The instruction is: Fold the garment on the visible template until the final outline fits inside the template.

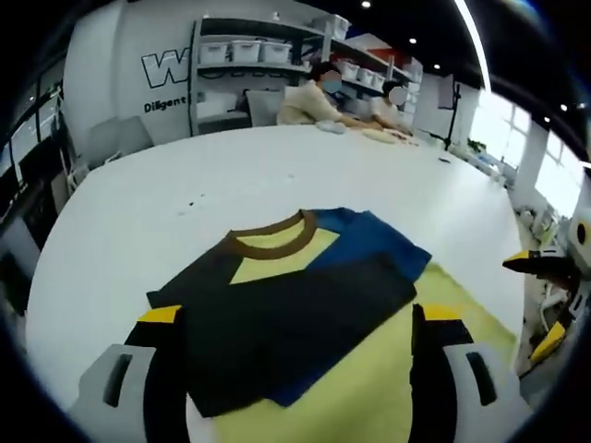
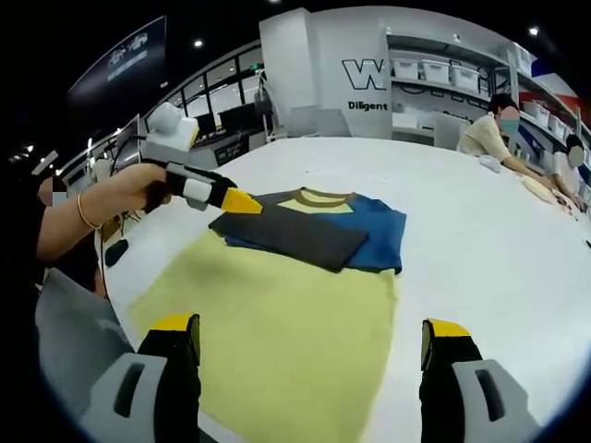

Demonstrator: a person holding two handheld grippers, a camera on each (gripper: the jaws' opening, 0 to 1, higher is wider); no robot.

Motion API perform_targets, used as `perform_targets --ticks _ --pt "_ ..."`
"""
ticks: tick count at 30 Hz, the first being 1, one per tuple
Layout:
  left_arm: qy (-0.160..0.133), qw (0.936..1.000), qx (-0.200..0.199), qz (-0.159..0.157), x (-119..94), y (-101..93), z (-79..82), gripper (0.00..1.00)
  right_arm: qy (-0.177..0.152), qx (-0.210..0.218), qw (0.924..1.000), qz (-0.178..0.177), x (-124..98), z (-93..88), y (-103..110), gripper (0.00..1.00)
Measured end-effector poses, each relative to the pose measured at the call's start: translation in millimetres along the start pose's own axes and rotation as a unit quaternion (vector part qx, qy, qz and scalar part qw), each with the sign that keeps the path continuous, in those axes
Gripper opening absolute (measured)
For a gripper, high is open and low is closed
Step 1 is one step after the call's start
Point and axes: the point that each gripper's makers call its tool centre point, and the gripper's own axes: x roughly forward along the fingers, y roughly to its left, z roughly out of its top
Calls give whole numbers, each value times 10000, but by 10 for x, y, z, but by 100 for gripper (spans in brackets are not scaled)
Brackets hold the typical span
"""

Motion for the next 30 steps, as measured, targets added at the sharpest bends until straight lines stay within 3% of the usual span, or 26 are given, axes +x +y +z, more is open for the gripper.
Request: perform_targets --ticks 16,30 --pt "164 9970 -549 523 -171 521 -375 88 10 -42 10000 19 -13 -4 27 99" --pt "378 9922 -935 725 -256 736 -720 63 12 -17 10000 24 -23 -21 37 99"
